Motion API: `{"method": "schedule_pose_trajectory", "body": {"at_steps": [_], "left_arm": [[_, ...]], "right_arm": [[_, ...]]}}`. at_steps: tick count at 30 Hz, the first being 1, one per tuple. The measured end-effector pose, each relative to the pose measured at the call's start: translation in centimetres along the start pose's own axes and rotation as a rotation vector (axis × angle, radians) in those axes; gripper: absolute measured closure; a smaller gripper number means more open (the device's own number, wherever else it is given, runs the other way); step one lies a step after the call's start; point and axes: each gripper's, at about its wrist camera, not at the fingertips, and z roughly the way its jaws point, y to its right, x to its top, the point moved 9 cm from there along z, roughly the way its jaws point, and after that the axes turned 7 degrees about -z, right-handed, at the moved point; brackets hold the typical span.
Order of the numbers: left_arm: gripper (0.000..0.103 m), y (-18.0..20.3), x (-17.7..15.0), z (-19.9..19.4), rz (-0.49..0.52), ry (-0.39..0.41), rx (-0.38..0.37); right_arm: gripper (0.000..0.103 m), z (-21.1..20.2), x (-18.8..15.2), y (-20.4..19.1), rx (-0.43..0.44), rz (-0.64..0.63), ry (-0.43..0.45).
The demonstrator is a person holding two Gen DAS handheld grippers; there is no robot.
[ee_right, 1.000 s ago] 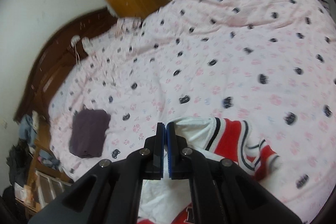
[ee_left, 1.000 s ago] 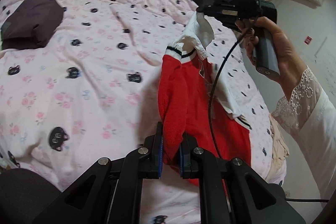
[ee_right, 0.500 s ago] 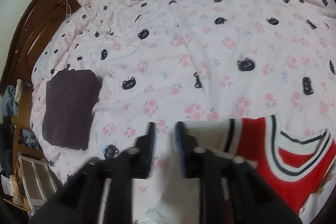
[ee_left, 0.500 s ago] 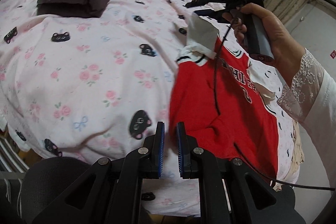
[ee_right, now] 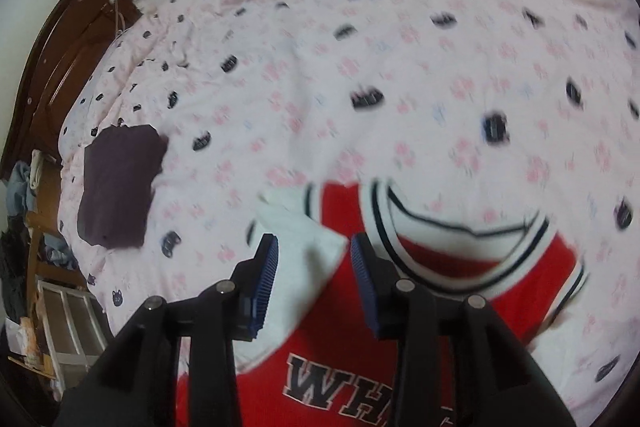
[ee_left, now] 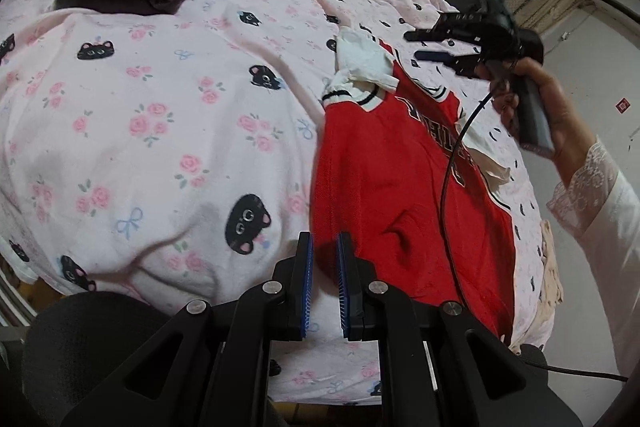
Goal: Fold clothes
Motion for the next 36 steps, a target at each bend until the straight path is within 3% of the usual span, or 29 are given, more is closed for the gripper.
{"method": "schedule_pose_trajectory", "body": {"at_steps": [3,7,12,19,21,23,25,26,30,36], "left_arm": [[0.093,-0.1,0.0,-0.2,-0.013,-0.001,-0.025],[0.093,-0.4,-0.1,-0.5,-0.032,-0.001,-0.049],[0.092,-0.3,0.1,-0.2,-0.035,0.005,-0.065],[0.092,0.0,-0.1,0.0,-0.014,0.018,-0.066],[0.092,-0.1,-0.1,-0.1,-0.019,0.022,-0.069],[0.092,-0.1,-0.2,-0.2,-0.023,0.024,-0.07],[0.092,-0.2,-0.2,-0.3,-0.026,0.026,-0.07],[0.092,-0.2,-0.2,-0.3,-0.028,0.027,-0.07],[0.09,-0.4,-0.1,-0.3,-0.036,0.027,-0.073],[0.083,-0.3,-0.3,-0.3,-0.043,0.022,-0.075]], "right_arm": [[0.071,1.7,-1.3,0.9,0.062,0.071,-0.021],[0.075,3.5,-1.6,1.4,0.041,0.101,-0.028],[0.097,4.8,-1.5,1.2,0.023,0.109,-0.045],[0.097,3.3,0.6,-3.4,0.053,0.036,0.005],[0.097,3.5,1.4,-5.7,0.116,0.023,0.008],[0.091,3.8,1.7,-8.4,0.221,0.019,-0.005],[0.068,4.0,1.9,-11.1,0.325,0.016,-0.025],[0.049,3.7,1.8,-12.1,0.334,-0.006,-0.013],[0.046,2.0,0.8,-15.4,0.339,-0.136,0.019],[0.046,-2.9,-4.9,-16.1,0.193,-0.419,0.044]]}}
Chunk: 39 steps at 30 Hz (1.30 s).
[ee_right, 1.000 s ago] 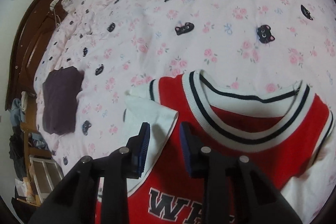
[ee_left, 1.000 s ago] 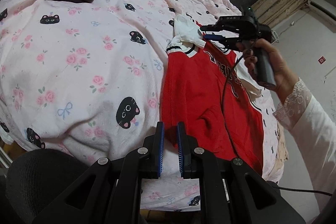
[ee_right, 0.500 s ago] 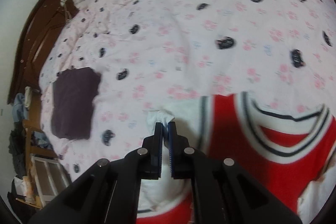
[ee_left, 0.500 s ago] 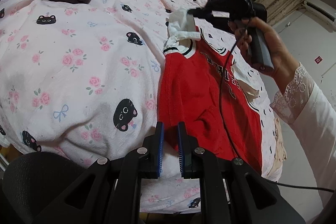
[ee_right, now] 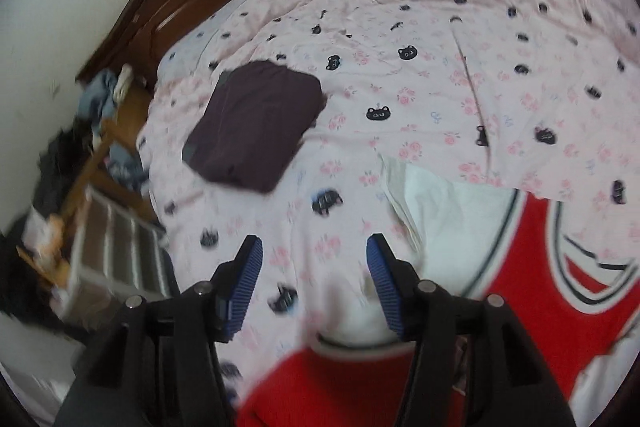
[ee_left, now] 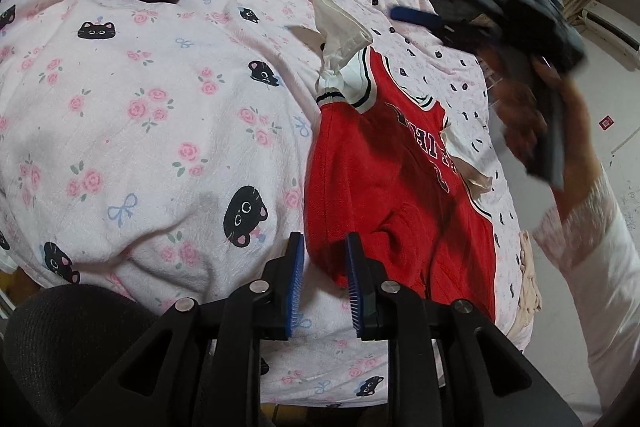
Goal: Fold clothes
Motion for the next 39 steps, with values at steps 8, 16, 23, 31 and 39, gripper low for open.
{"method": "schedule_pose_trajectory", "body": {"at_steps": [8,16,23,31,39], "left_arm": [[0.079,0.3,-0.3,-0.1,0.016,0.008,0.012],[0.077,0.3,-0.5,-0.7,0.025,0.035,0.017],[0.077,-0.1,-0.3,-1.0,0.016,0.041,0.023],[0.076,-0.1,-0.3,-0.8,0.01,0.029,0.01],[0.059,0.7,-0.6,-1.8,0.04,0.035,-0.024]], "right_arm": [[0.046,-1.3,-5.9,4.8,-0.144,0.038,-0.073],[0.046,5.2,-4.2,6.0,-0.205,0.164,-0.059],[0.038,11.5,-4.4,1.3,-0.055,0.147,-0.171],[0.036,3.1,-4.1,-1.0,0.154,0.162,-0.007],[0.036,-5.7,-13.1,-5.5,-0.038,-0.222,-0.044]]}}
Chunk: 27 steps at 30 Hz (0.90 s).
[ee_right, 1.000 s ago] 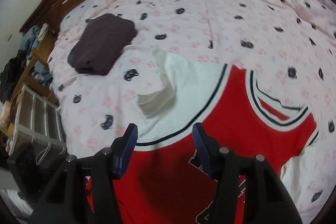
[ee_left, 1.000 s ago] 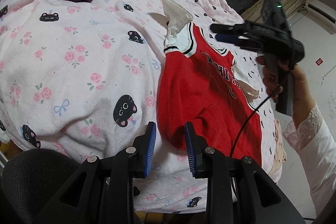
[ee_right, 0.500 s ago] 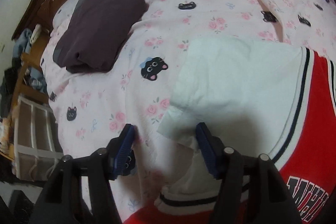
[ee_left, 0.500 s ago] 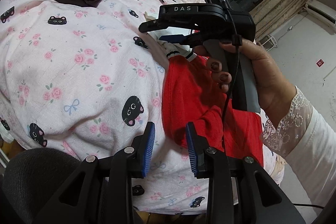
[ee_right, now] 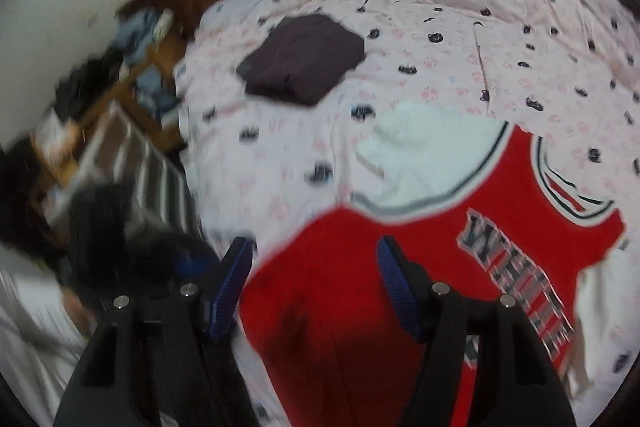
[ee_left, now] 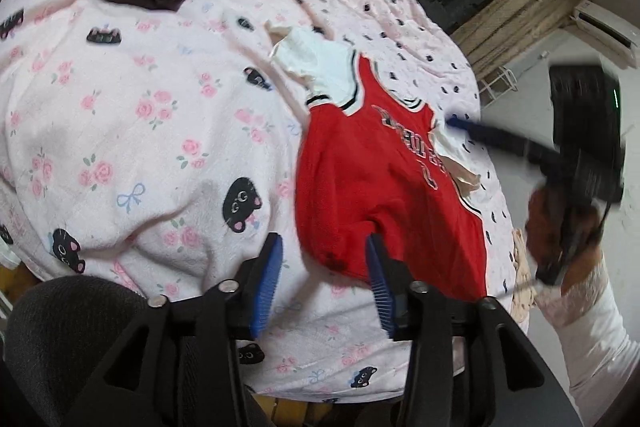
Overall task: Fold clothes
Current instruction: 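Spread the red jersey flat on the bed, pulling the hem with the left gripper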
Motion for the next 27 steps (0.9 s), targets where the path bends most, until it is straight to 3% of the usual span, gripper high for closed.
{"method": "schedule_pose_trajectory", "body": {"at_steps": [3,6,10,14,18,22,24,27], "left_arm": [[0.051,1.0,-0.6,-0.1,0.048,-0.006,0.002],[0.05,2.0,-1.6,0.2,0.131,-0.024,0.05],[0.049,5.2,-3.2,1.0,0.363,-0.063,0.09],[0.049,7.6,-4.6,2.6,0.675,-0.13,0.184],[0.05,9.0,-4.9,3.3,0.892,-0.132,0.252],[0.058,8.7,-5.1,4.6,0.977,-0.186,0.276],[0.073,8.2,-5.3,5.6,1.012,-0.228,0.306],[0.081,7.8,-5.3,6.4,0.985,-0.258,0.313]], "right_arm": [[0.038,0.0,-5.1,-1.7,-0.139,-0.119,-0.086],[0.039,-0.5,-8.9,-2.2,-0.242,-0.166,-0.122],[0.039,-2.3,-13.0,-2.2,-0.328,-0.121,-0.117],[0.039,-4.8,-16.5,-1.8,-0.36,-0.024,-0.105],[0.039,-7.1,-19.3,-2.1,-0.374,0.046,-0.092],[0.039,-8.7,-21.1,-2.6,-0.388,0.089,-0.07],[0.039,-9.4,-21.9,-2.6,-0.389,0.114,-0.055],[0.039,-10.3,-22.9,-2.4,-0.394,0.156,-0.036]]}}
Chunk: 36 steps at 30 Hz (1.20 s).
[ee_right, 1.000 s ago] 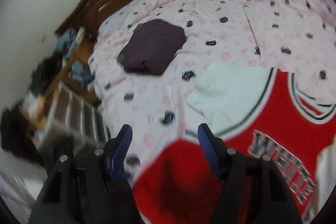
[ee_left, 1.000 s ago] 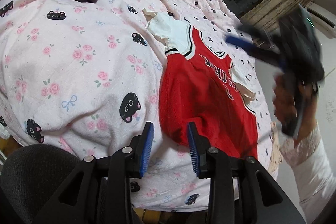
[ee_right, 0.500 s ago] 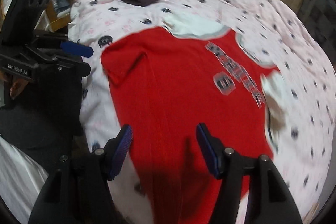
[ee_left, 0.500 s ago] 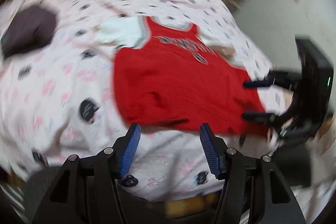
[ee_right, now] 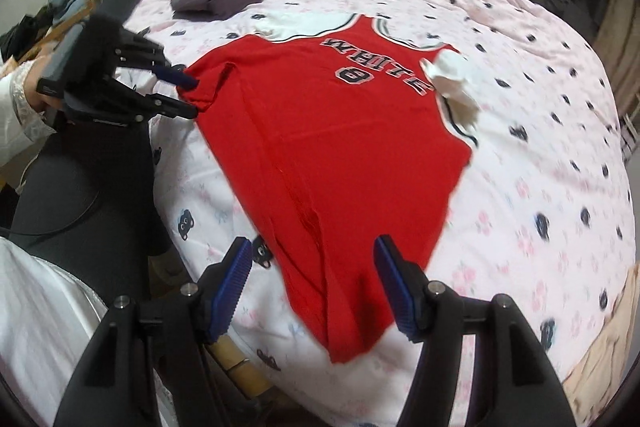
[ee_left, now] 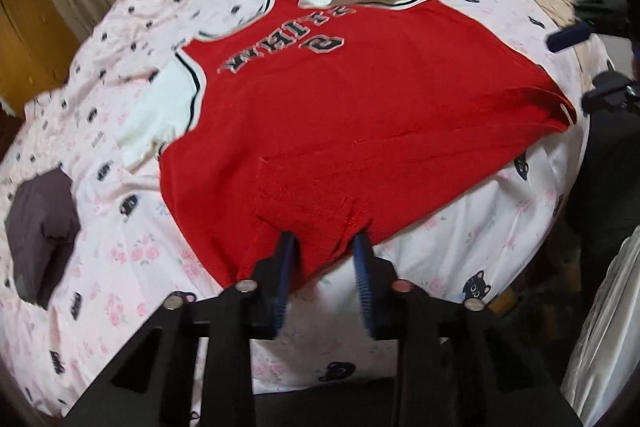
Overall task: Fold clothes
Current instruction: 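Spread the red jersey flat on the bed, pulling the hem with the left gripper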
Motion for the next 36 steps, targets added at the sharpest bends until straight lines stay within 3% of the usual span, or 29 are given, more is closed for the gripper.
{"method": "schedule_pose_trajectory", "body": {"at_steps": [6,15,28,33,36], "left_arm": [[0.099,-0.5,0.1,-0.6,-0.057,0.018,0.01],[0.099,-1.3,-0.7,-3.8,-0.112,0.045,-0.032],[0.099,-2.0,-6.3,-4.6,0.048,-0.184,0.003],[0.099,-3.0,-8.2,-3.6,0.067,-0.26,0.075],[0.099,-3.4,-8.2,-3.9,0.032,-0.25,0.073]], "right_arm": [[0.039,-1.2,-1.8,2.1,-0.003,0.099,0.01],[0.039,-1.9,-4.9,2.3,-0.003,0.119,-0.031],[0.038,-0.4,-6.6,1.2,0.001,0.074,-0.084],[0.038,0.6,-7.1,1.3,0.015,0.101,-0.103],[0.038,0.3,-7.0,1.6,0.022,0.131,-0.089]]}}
